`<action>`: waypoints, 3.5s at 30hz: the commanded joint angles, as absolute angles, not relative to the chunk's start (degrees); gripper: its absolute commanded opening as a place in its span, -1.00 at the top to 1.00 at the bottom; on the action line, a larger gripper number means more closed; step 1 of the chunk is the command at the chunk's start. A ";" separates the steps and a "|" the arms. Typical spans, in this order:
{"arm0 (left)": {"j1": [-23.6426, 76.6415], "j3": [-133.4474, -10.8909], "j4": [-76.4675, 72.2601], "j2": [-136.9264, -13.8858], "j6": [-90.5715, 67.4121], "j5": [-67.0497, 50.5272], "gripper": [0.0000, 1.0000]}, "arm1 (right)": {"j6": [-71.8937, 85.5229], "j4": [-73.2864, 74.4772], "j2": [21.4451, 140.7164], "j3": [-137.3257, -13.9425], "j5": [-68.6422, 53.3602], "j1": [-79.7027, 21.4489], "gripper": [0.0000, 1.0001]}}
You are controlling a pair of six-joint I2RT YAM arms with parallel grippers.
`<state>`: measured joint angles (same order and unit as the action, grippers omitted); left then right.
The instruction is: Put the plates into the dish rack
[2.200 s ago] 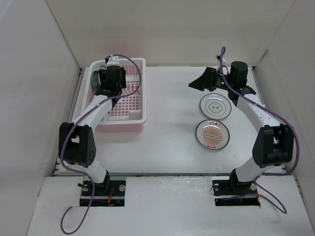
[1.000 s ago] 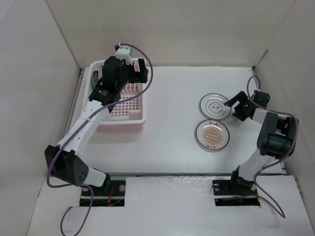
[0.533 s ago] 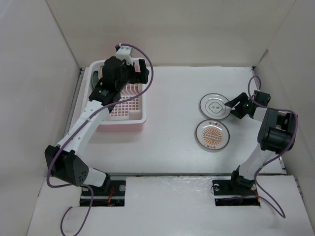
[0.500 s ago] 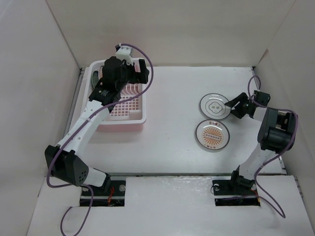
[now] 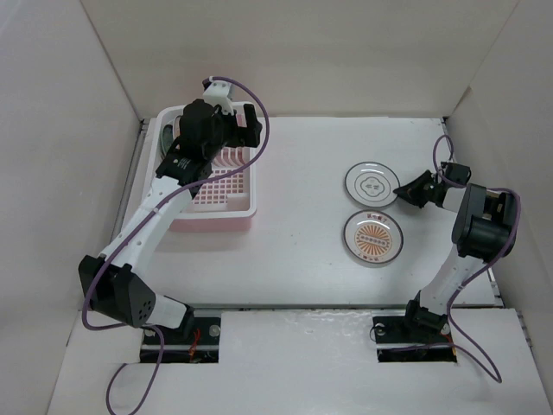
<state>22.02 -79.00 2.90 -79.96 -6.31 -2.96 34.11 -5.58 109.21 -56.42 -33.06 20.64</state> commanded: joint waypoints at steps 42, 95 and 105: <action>21.80 -85.52 2.64 -96.94 -12.48 -31.90 -0.91 | 49.04 -42.01 97.56 -62.49 -49.92 -5.01 1.00; 21.18 -69.70 -15.03 -90.52 5.27 39.99 1.00 | 35.16 -20.74 96.94 -64.42 -44.82 -8.44 -0.91; 19.60 -71.54 -16.08 -95.44 4.05 39.37 1.00 | 34.63 -20.74 98.09 -65.47 -45.35 -8.44 -0.91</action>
<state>20.45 -67.92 -12.03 -95.39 4.58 37.28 35.86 -19.57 99.79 -62.52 -45.39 -7.97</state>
